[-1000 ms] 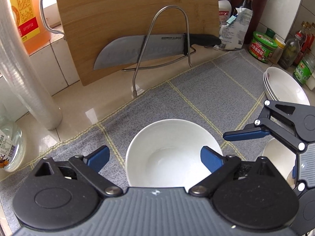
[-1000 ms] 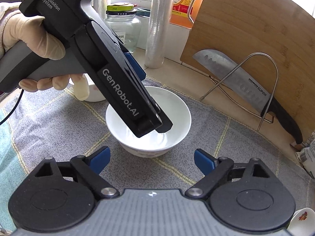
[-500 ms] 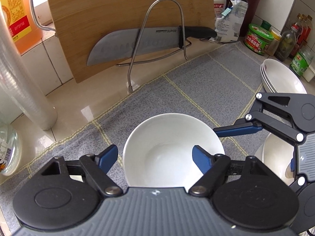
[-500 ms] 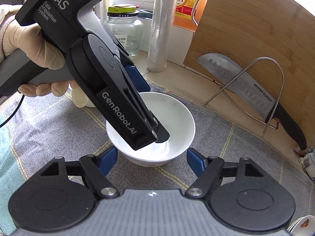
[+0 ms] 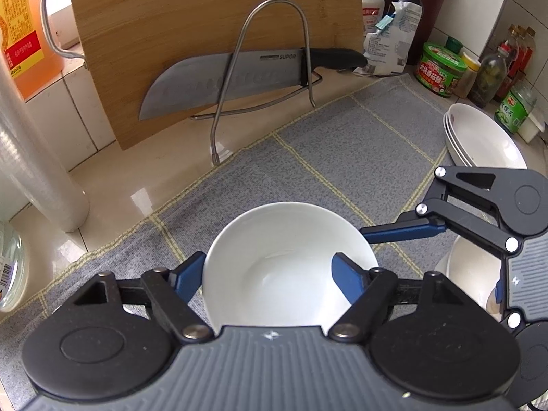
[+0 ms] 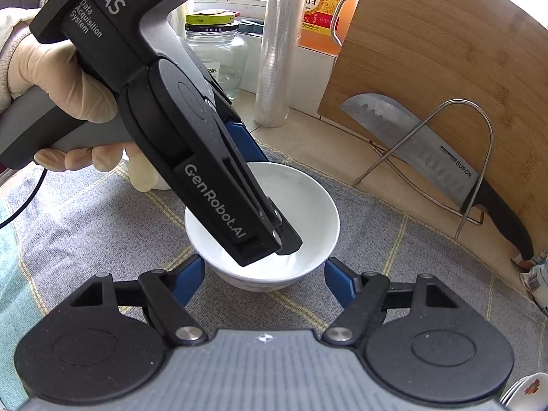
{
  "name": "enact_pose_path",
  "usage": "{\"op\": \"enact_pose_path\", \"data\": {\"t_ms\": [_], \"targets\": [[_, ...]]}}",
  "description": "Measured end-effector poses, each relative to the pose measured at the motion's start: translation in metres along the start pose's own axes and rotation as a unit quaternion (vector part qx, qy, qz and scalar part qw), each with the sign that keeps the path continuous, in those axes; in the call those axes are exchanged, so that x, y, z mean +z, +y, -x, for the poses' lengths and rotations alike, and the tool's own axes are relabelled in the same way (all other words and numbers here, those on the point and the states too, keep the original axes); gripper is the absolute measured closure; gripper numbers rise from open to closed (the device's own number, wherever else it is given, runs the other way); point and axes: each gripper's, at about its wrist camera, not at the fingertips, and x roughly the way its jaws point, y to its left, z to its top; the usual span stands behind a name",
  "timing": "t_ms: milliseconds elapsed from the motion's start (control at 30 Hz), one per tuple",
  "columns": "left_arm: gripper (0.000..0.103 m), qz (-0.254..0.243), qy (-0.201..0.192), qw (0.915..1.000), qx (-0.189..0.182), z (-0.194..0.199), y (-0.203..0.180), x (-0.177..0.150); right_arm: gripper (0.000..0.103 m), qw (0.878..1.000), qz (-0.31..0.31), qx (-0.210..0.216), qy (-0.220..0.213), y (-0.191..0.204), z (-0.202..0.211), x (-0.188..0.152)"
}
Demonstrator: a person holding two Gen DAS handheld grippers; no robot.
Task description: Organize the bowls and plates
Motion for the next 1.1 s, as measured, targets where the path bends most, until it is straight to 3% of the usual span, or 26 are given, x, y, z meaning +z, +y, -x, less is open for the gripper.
{"op": "enact_pose_path", "data": {"t_ms": [1100], "targets": [[0.025, -0.018, 0.017, 0.9997, -0.007, -0.0038, 0.0007, -0.0021, 0.021, 1.0, -0.009, 0.007, 0.009, -0.0006, -0.0097, 0.0008]]}}
